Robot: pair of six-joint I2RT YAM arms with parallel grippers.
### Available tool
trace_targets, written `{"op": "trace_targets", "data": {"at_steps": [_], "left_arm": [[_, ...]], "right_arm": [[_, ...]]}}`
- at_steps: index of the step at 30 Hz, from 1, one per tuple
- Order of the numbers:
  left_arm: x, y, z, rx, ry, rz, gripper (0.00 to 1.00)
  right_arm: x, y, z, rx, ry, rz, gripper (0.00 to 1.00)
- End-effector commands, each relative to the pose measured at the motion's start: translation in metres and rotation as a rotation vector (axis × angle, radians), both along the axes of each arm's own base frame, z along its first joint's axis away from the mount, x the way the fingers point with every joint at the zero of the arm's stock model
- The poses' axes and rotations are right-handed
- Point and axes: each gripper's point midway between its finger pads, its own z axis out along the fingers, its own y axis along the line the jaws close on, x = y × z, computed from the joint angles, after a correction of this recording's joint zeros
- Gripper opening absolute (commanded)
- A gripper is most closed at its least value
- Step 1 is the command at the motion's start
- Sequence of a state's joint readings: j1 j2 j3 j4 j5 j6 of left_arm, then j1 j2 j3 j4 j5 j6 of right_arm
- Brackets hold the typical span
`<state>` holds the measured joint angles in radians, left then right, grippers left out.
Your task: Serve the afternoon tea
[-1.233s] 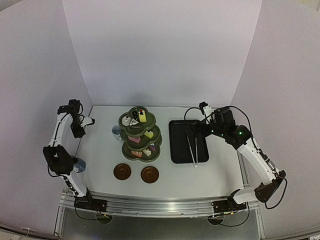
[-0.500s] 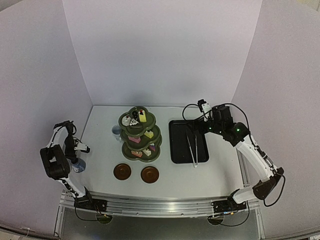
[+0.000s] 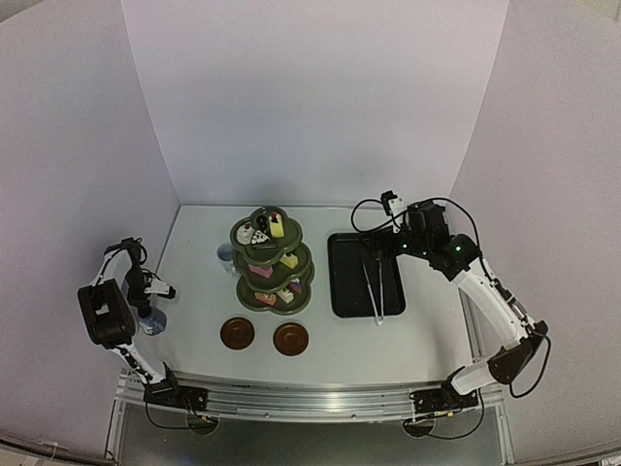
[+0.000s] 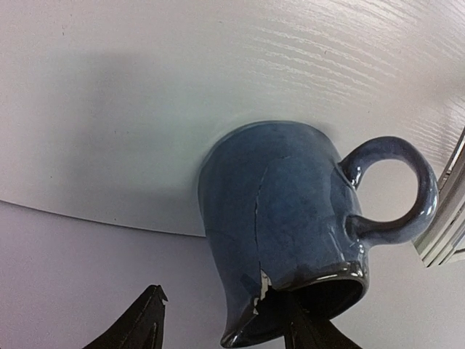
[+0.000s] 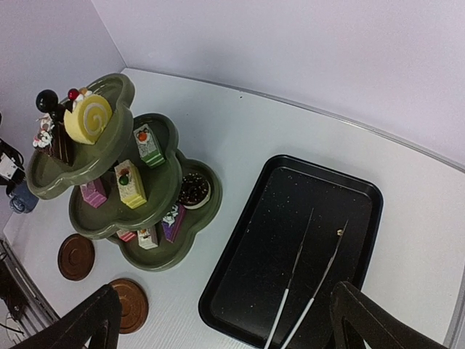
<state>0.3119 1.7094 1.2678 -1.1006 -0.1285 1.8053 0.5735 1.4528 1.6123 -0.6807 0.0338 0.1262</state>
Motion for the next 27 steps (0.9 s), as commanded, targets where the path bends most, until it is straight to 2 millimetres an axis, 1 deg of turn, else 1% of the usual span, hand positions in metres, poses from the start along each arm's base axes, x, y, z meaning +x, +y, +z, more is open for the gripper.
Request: {"op": "trace_targets", "data": {"at_steps": [1, 5, 11, 14, 16, 18, 20, 22, 24, 26, 27], "left_arm": [[-0.006, 0.003, -0.007, -0.034, 0.015, -0.045, 0.53], [-0.007, 0.001, -0.015, -0.04, 0.006, -0.056, 0.48], [-0.01, -0.007, -0.016, -0.075, -0.009, -0.062, 0.41], [-0.012, -0.005, -0.02, -0.064, -0.003, -0.059, 0.33], [-0.013, -0.004, -0.019, -0.06, 0.003, -0.051, 0.28], [-0.013, -0.003, -0.017, -0.055, 0.005, -0.046, 0.26], [-0.013, -0.003, -0.015, -0.055, 0.0, -0.047, 0.2], [-0.012, -0.005, -0.011, -0.062, -0.013, -0.047, 0.14], [-0.012, -0.008, -0.006, -0.071, -0.026, -0.039, 0.04], [-0.014, -0.009, -0.003, -0.076, -0.029, -0.018, 0.01], [-0.015, -0.01, -0.001, -0.077, -0.031, -0.002, 0.0]], "right_arm": [[0.001, 0.0, 0.017, 0.029, -0.03, -0.01, 0.98], [0.003, 0.001, 0.016, 0.032, -0.025, -0.007, 0.98], [0.003, 0.001, 0.016, 0.033, -0.023, -0.012, 0.98], [0.003, 0.002, 0.016, 0.037, -0.02, -0.012, 0.98], [0.003, 0.002, 0.017, 0.04, -0.022, -0.012, 0.98], [0.003, 0.001, 0.018, 0.042, -0.024, -0.014, 0.98], [0.002, 0.001, 0.018, 0.042, -0.022, -0.016, 0.98], [0.001, 0.0, 0.019, 0.048, -0.021, -0.017, 0.98], [0.0, 0.0, 0.019, 0.052, -0.02, -0.02, 0.97], [-0.001, 0.0, 0.02, 0.055, -0.02, -0.019, 0.97], [-0.001, 0.0, 0.021, 0.058, -0.02, -0.018, 0.97]]}}
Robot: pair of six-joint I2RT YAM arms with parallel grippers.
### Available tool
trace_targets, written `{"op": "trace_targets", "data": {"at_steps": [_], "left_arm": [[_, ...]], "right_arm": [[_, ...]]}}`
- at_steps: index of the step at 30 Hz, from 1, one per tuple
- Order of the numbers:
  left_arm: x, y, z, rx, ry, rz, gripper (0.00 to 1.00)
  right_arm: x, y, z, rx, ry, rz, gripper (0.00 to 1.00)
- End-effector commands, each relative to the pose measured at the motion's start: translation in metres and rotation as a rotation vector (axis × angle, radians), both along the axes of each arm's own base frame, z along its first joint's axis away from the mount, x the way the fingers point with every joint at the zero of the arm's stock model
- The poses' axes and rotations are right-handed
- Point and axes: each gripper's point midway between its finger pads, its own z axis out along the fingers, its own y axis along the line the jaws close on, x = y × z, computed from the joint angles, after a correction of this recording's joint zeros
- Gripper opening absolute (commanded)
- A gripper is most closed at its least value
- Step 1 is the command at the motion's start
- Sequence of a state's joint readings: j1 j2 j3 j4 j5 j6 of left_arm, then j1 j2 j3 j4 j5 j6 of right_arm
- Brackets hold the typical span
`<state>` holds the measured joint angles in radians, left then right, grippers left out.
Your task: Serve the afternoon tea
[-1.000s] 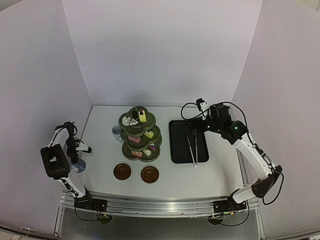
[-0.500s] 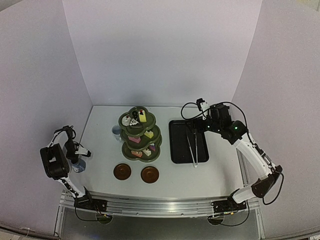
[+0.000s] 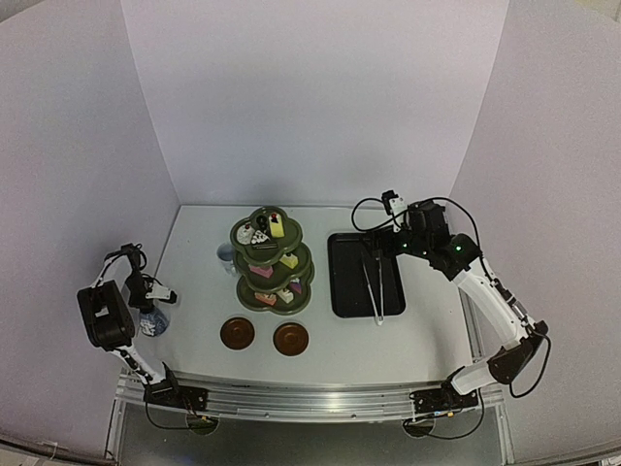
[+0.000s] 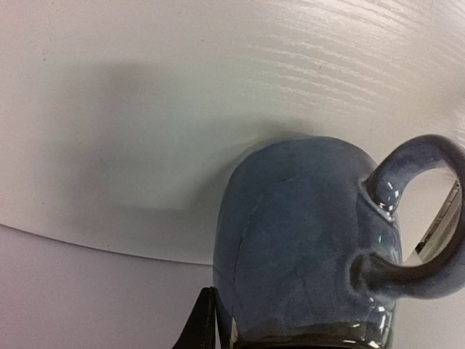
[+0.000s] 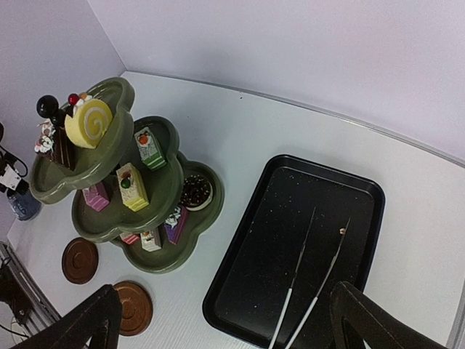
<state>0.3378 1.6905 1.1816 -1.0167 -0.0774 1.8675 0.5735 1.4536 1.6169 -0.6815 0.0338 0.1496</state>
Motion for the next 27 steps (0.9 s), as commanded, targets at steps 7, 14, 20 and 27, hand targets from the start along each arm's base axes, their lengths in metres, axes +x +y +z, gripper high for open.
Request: {"op": "trace_targets", "data": {"at_steps": [7, 14, 20, 27], "left_arm": [[-0.008, -0.022, 0.045, -0.102, -0.091, 0.21, 0.0], [0.016, -0.056, 0.099, -0.111, -0.257, 0.439, 0.0], [0.018, -0.104, 0.148, -0.089, -0.387, 0.509, 0.0], [-0.003, -0.157, 0.182, -0.103, -0.365, 0.499, 0.0]], "right_arm": [[0.001, 0.005, 0.016, 0.053, -0.009, 0.004, 0.96], [-0.003, 0.037, 0.018, 0.063, -0.004, 0.09, 0.94], [-0.043, 0.124, 0.037, 0.041, -0.083, 0.357, 0.93], [-0.108, 0.233, 0.036, 0.097, -0.123, 0.76, 0.9]]}}
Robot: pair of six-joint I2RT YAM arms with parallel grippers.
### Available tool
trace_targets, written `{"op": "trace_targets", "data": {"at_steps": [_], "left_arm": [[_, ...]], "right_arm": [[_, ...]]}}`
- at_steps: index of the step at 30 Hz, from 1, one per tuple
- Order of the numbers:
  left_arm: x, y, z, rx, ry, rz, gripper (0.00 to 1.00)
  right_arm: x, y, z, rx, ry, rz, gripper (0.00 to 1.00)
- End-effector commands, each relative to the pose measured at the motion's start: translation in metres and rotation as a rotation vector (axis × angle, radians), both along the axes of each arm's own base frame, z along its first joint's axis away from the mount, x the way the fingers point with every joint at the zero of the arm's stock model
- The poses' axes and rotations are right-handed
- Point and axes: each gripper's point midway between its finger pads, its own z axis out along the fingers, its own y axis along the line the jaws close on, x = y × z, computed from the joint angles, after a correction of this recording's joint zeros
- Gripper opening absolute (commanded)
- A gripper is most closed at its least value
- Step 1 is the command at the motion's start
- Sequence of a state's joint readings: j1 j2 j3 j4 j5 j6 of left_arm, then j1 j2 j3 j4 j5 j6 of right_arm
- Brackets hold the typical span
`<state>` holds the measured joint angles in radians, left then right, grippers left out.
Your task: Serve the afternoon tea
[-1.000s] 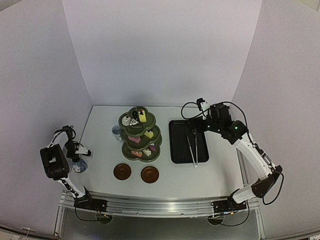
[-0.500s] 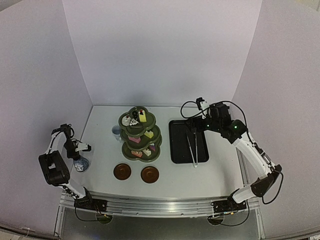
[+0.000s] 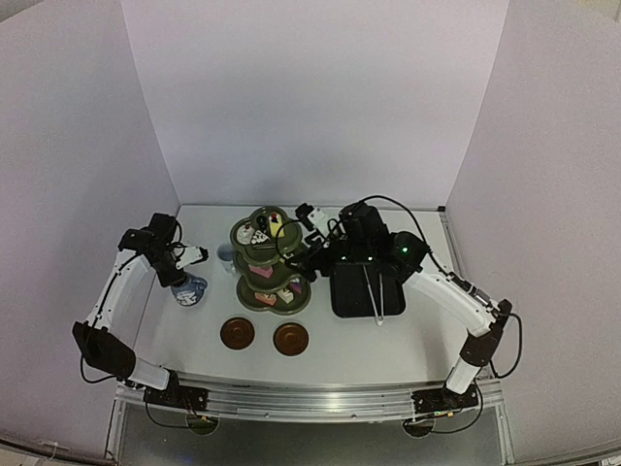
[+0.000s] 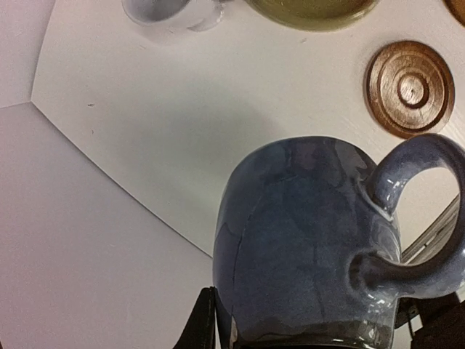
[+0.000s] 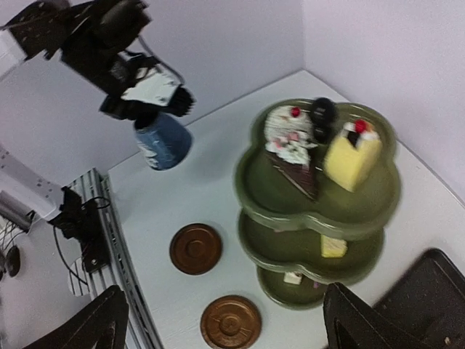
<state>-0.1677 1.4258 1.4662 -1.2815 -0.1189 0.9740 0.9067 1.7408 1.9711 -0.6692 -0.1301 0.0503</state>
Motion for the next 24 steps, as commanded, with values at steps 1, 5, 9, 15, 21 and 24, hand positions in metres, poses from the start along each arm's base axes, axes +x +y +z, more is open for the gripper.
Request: {"op": "trace_targets", "data": {"at_steps": [1, 5, 9, 15, 21, 24], "left_arm": [[-0.024, -0.021, 0.037, -0.034, -0.012, 0.105, 0.0], [-0.035, -0.045, 0.05, -0.062, -0.009, 0.088, 0.0], [-0.046, -0.064, 0.063, -0.085, -0.015, 0.051, 0.0], [-0.062, -0.073, 0.067, -0.095, -0.001, 0.01, 0.0], [-0.065, -0.077, 0.068, -0.089, -0.001, -0.02, 0.0], [-0.067, -0.079, 0.068, -0.085, 0.008, -0.036, 0.0]], "right_arm": [[-0.039, 0.066, 0.0, 0.043, -0.056, 0.274, 0.9], [-0.044, 0.118, -0.017, 0.077, -0.091, 0.378, 0.85], [-0.038, 0.153, -0.022, 0.12, -0.119, 0.409, 0.84], [-0.022, 0.177, -0.04, 0.141, -0.113, 0.377, 0.83], [-0.019, 0.185, -0.061, 0.132, -0.08, 0.381, 0.72], [-0.019, 0.191, -0.068, 0.134, -0.072, 0.382, 0.55]]}}
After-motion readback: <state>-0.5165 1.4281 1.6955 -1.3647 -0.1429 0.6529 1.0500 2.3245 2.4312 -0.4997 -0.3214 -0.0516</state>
